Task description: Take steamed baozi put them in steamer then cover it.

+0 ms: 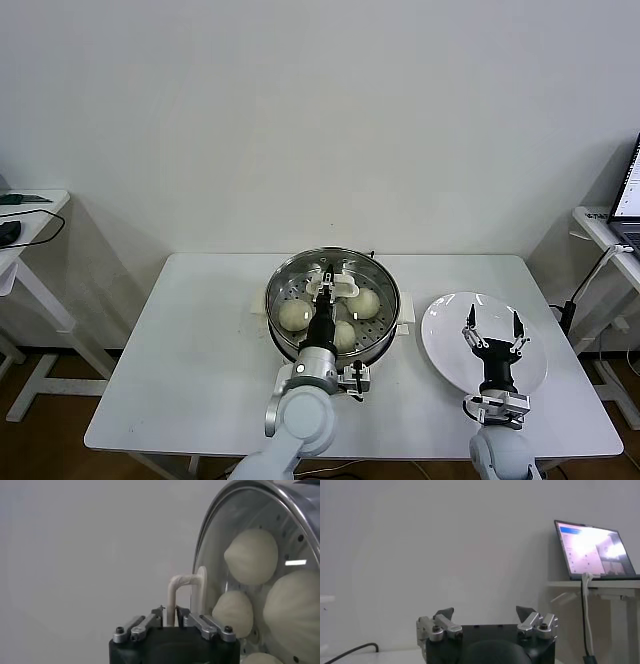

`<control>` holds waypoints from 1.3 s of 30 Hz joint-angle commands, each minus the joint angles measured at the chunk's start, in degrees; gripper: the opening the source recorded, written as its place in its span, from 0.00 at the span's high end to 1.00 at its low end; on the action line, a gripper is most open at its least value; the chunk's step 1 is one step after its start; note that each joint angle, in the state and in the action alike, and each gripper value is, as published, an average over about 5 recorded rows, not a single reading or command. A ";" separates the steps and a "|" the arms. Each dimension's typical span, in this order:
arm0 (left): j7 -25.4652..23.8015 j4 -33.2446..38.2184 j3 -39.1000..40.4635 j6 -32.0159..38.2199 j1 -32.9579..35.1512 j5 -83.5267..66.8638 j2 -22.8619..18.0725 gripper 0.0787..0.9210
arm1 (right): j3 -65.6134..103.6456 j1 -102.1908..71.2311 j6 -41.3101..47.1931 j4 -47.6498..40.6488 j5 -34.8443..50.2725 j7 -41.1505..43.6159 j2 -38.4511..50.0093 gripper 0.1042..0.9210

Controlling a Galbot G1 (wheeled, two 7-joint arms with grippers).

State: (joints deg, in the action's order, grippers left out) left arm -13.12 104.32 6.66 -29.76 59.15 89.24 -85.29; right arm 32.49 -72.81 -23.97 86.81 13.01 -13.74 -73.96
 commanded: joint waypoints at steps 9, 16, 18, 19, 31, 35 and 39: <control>-0.40 18.55 -2.08 -0.38 8.63 -3.89 8.92 0.27 | -0.52 0.52 0.92 0.55 -0.88 -0.18 0.28 0.12; 4.62 26.96 -11.66 0.82 16.80 -18.03 14.27 0.12 | -1.30 -1.25 5.08 3.91 1.77 0.35 2.06 0.12; 9.83 27.88 -17.47 3.78 19.34 -30.52 14.19 0.12 | -1.27 -2.35 5.72 5.23 4.20 1.91 2.47 0.12; 12.51 27.73 -20.12 6.20 20.30 -37.19 13.95 0.12 | -1.26 -2.83 5.71 5.63 5.23 2.61 2.57 0.12; 17.85 5.69 -41.69 40.40 23.42 -87.30 10.40 0.12 | -1.02 -6.02 5.58 6.90 7.13 2.93 1.96 0.12; 15.85 2.92 -41.84 43.67 24.77 -87.16 10.26 0.12 | -0.91 -6.63 5.43 6.71 6.66 2.61 1.51 0.12; 15.28 1.34 -41.40 45.39 24.85 -86.48 9.64 0.12 | -0.69 -7.13 5.69 7.14 6.55 2.64 1.41 0.12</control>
State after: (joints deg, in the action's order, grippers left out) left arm 1.18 114.82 -25.72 0.16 80.56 24.63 -75.18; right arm 31.59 -78.29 -19.05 92.70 18.52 -11.66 -72.53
